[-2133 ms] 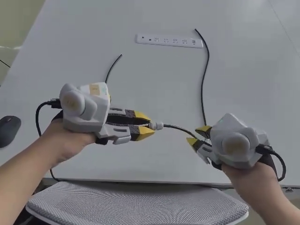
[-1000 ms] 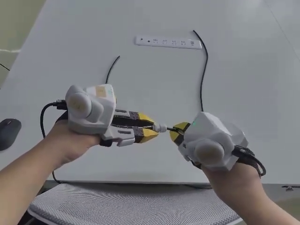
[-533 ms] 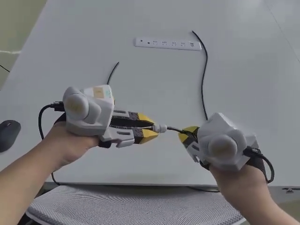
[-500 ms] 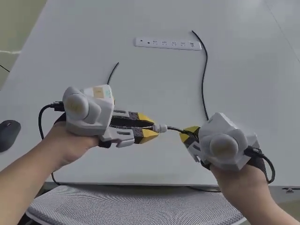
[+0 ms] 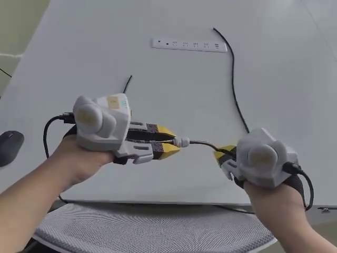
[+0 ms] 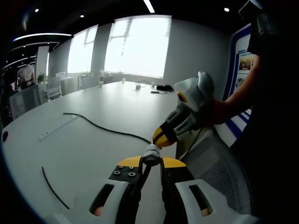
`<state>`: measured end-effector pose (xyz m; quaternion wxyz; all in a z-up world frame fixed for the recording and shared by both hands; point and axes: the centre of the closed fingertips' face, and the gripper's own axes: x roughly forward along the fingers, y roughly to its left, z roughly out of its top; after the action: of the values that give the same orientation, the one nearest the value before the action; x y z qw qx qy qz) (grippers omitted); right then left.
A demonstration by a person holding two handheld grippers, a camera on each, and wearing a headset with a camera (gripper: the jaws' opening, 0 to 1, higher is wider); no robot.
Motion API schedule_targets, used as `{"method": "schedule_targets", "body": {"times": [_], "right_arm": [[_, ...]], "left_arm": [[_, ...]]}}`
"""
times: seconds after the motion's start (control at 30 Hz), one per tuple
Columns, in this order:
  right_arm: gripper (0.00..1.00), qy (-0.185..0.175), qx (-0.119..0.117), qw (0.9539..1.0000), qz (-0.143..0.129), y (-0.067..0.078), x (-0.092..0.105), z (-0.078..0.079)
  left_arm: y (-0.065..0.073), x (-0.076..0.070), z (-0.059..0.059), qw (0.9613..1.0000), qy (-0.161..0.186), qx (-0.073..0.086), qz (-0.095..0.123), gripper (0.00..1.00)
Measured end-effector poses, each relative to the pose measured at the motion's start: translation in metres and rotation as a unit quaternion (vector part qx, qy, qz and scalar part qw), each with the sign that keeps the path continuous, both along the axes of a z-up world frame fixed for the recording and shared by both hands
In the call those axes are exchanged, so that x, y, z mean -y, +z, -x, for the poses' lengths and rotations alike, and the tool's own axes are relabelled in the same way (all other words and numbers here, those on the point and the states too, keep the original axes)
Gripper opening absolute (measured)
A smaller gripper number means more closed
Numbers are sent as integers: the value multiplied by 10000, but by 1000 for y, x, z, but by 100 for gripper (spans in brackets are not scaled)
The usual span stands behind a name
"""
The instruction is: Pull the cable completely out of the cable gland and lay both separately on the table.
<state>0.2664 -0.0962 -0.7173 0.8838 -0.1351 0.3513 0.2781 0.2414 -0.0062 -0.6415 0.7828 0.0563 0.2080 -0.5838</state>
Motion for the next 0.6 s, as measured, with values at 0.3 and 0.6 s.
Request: {"method": "schedule_targets", "body": {"times": [0.3,0.6], "right_arm": [[0,-42,-80,10000,-24,-3,0,5],[1,192,131,9997,43,4,-2,7]], "left_arm": [[-4,0,1,10000,54,-24,-55,15],[-3,-7,0,9999,122,-4,-97,15]]}}
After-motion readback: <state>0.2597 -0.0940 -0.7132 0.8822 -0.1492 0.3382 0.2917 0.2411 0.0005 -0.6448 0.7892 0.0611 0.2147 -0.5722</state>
